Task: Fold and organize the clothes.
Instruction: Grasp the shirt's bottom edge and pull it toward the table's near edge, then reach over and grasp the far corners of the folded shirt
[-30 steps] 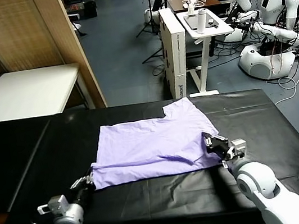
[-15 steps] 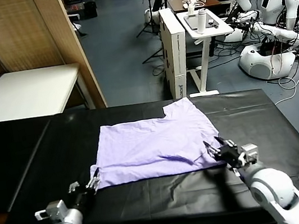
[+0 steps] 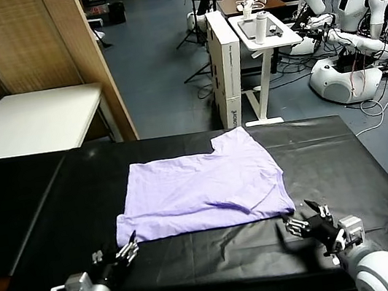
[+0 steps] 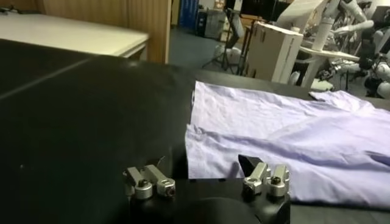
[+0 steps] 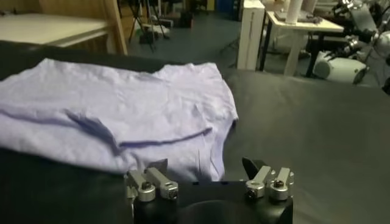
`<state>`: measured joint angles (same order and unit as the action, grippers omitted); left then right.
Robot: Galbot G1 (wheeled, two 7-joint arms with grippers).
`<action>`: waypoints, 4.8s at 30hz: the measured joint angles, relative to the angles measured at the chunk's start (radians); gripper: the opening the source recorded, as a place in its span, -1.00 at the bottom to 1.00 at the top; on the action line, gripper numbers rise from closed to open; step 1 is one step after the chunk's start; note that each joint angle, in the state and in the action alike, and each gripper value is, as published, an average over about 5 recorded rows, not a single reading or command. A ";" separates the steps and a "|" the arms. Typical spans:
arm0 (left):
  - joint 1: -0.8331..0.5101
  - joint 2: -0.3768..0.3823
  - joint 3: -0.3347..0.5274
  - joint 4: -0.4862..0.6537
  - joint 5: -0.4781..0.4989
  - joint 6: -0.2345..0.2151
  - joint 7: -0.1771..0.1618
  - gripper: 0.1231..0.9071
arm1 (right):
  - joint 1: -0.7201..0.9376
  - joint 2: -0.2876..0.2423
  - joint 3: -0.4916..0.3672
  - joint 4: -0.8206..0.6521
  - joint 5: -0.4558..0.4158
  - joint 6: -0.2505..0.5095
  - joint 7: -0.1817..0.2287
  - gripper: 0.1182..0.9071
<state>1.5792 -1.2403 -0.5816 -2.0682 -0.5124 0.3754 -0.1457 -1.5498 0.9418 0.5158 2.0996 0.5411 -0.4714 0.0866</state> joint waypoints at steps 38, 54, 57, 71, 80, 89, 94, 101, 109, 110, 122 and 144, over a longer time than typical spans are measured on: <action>0.030 0.010 0.005 0.002 0.007 -0.003 0.007 -0.94 | 0.032 -0.046 -0.028 0.006 -0.042 -0.019 -0.044 0.15; 0.051 0.016 0.005 -0.011 0.023 -0.004 0.009 -0.94 | -0.051 -0.068 0.015 0.083 -0.022 -0.095 0.020 -0.95; 0.069 0.027 0.002 -0.025 0.030 -0.004 0.009 -0.94 | -0.088 -0.067 0.030 0.122 -0.021 -0.141 0.046 -0.95; 0.230 0.092 -0.036 -0.119 0.059 0.003 0.007 -0.94 | -0.214 -0.052 0.077 0.234 -0.023 -0.242 0.074 -0.95; 0.287 0.097 -0.043 -0.145 0.065 0.002 0.005 -0.94 | -0.256 -0.032 0.088 0.268 -0.025 -0.264 0.085 -0.95; 0.295 0.088 -0.044 -0.153 0.064 -0.002 -0.009 -0.83 | -0.271 -0.034 0.116 0.303 -0.001 -0.264 0.078 -0.23; 0.307 0.086 -0.056 -0.175 0.051 0.007 -0.030 -0.11 | -0.256 -0.038 0.136 0.326 0.048 -0.257 0.077 0.54; 0.298 0.078 -0.089 -0.204 0.044 0.014 -0.045 0.87 | -0.166 -0.066 0.139 0.301 0.111 -0.189 0.059 0.99; 0.184 0.103 -0.098 -0.173 0.010 0.074 -0.003 1.00 | 0.135 -0.095 0.028 0.101 0.189 -0.194 0.066 1.00; 0.160 0.107 -0.094 -0.166 -0.007 0.083 -0.001 1.00 | 0.181 -0.097 0.006 0.067 0.200 -0.200 0.067 1.00; -0.193 0.174 -0.010 0.022 -0.231 0.180 -0.002 1.00 | 0.629 -0.051 -0.248 -0.271 0.268 -0.244 0.049 1.00; -0.686 0.210 0.231 0.488 -0.267 0.185 0.047 1.00 | 0.882 0.062 -0.400 -0.587 0.203 -0.214 -0.001 1.00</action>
<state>0.8934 -1.0306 -0.3501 -1.5799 -0.7790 0.5605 -0.0992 -0.6681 1.0039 0.1158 1.5122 0.7440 -0.6856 0.0861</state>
